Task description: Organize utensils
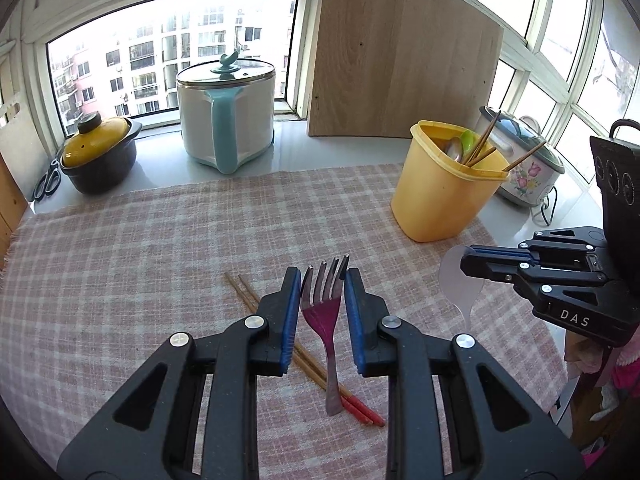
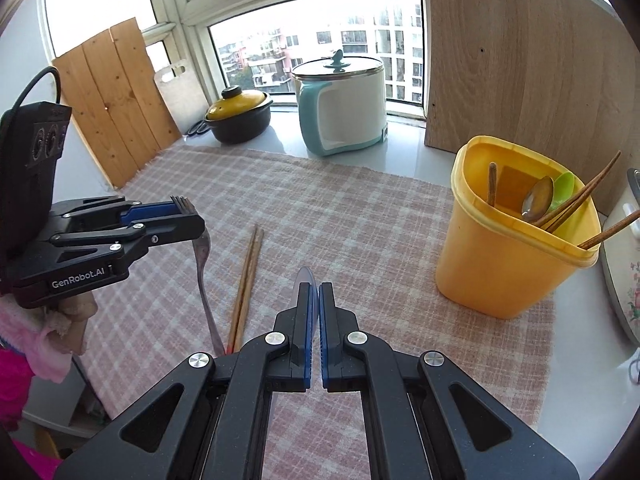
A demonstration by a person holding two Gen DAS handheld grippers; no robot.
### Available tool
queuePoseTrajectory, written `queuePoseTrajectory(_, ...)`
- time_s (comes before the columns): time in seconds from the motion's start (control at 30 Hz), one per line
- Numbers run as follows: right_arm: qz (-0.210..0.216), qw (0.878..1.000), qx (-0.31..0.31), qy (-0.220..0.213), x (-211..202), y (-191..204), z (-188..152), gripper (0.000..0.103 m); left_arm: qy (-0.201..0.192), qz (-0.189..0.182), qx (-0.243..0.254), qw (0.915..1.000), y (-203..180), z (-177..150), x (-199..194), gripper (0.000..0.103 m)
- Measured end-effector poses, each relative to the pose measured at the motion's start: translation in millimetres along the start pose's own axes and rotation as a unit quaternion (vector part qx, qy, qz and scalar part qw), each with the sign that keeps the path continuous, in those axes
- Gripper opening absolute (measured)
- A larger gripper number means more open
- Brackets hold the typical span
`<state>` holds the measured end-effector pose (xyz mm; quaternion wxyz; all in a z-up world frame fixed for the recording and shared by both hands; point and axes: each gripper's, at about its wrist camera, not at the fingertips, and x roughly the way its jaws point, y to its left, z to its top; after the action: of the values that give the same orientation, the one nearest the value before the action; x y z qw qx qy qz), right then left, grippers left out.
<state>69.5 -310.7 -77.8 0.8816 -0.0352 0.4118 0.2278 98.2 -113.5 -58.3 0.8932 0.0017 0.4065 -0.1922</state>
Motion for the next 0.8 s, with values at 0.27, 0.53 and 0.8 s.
queuePoseTrajectory(0.27, -0.002, 1.0, -0.001, -0.008, -5, 0, 1, 0.002, -0.004, 0.001, 0.002, 1.0, -2, 0, -8, 0.021)
queuePoseTrajectory(0.53, -0.006, 1.0, 0.0, -0.011, -6, -1, 3, 0.002, -0.008, 0.002, 0.002, 1.0, -2, -2, -15, 0.02)
queuePoseTrajectory(0.8, -0.011, 1.0, -0.004, -0.021, -10, 0, 7, 0.002, -0.02, 0.002, 0.004, 0.9998, -1, 3, -25, 0.02)
